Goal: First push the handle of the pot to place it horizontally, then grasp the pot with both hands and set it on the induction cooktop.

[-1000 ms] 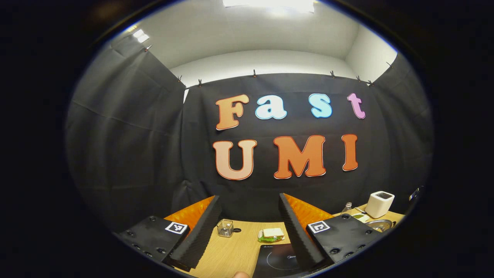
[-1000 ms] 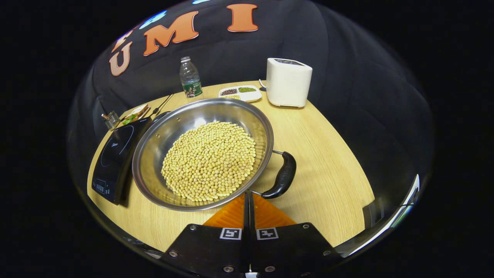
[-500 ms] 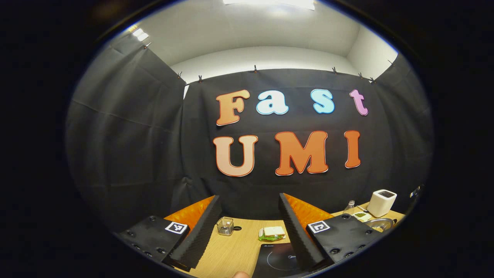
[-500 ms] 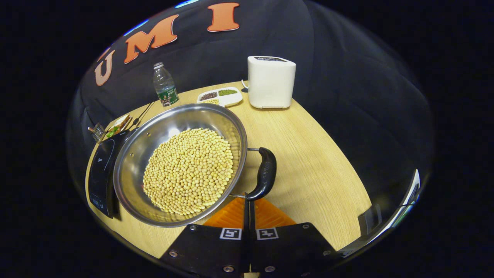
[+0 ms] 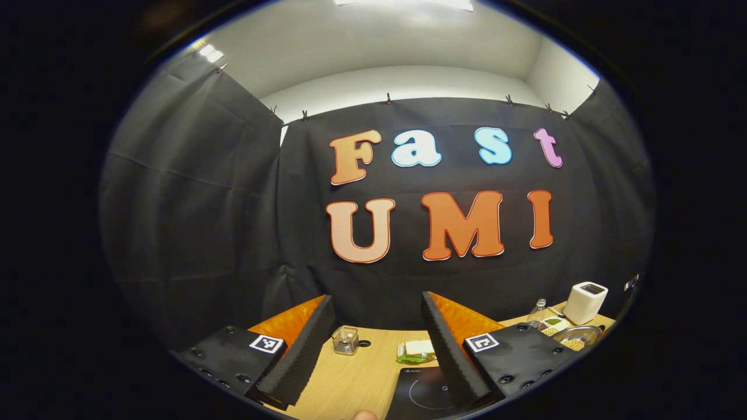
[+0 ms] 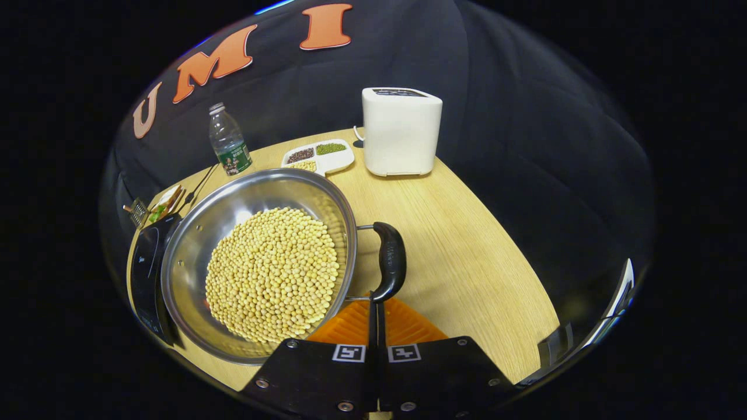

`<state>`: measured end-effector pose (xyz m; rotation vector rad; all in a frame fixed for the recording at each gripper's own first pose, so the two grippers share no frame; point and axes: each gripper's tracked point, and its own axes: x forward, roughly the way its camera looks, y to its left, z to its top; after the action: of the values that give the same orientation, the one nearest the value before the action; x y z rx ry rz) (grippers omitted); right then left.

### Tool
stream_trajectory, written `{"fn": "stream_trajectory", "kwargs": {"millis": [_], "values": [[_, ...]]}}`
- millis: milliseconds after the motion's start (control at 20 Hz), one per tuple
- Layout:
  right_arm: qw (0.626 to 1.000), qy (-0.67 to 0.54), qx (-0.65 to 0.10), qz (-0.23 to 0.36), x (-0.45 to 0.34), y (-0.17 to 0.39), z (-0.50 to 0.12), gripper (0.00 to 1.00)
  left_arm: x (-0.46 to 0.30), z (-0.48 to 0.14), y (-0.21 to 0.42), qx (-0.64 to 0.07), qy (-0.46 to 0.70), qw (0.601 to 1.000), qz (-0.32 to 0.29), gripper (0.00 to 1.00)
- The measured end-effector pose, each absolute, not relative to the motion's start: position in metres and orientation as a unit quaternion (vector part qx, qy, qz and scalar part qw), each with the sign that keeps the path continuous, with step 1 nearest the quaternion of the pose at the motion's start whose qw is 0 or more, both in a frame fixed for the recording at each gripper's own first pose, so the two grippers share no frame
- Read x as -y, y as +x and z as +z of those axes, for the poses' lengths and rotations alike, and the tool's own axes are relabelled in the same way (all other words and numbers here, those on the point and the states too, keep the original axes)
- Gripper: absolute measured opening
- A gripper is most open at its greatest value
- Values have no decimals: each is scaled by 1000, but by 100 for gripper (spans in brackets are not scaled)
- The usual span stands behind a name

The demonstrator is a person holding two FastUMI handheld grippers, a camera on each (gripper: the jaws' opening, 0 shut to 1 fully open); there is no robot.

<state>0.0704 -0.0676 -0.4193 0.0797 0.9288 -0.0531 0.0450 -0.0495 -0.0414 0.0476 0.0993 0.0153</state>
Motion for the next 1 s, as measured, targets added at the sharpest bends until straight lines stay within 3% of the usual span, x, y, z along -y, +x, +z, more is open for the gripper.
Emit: {"fn": "stream_trajectory", "kwargs": {"millis": [650,1000], "values": [[901,37,-430,-48,85,99,-423,0,63,-63,58,-69,17,997,2,99],[903,33,-425,-44,87,98,-419,0,110,-110,67,-89,15,996,-20,99]]}}
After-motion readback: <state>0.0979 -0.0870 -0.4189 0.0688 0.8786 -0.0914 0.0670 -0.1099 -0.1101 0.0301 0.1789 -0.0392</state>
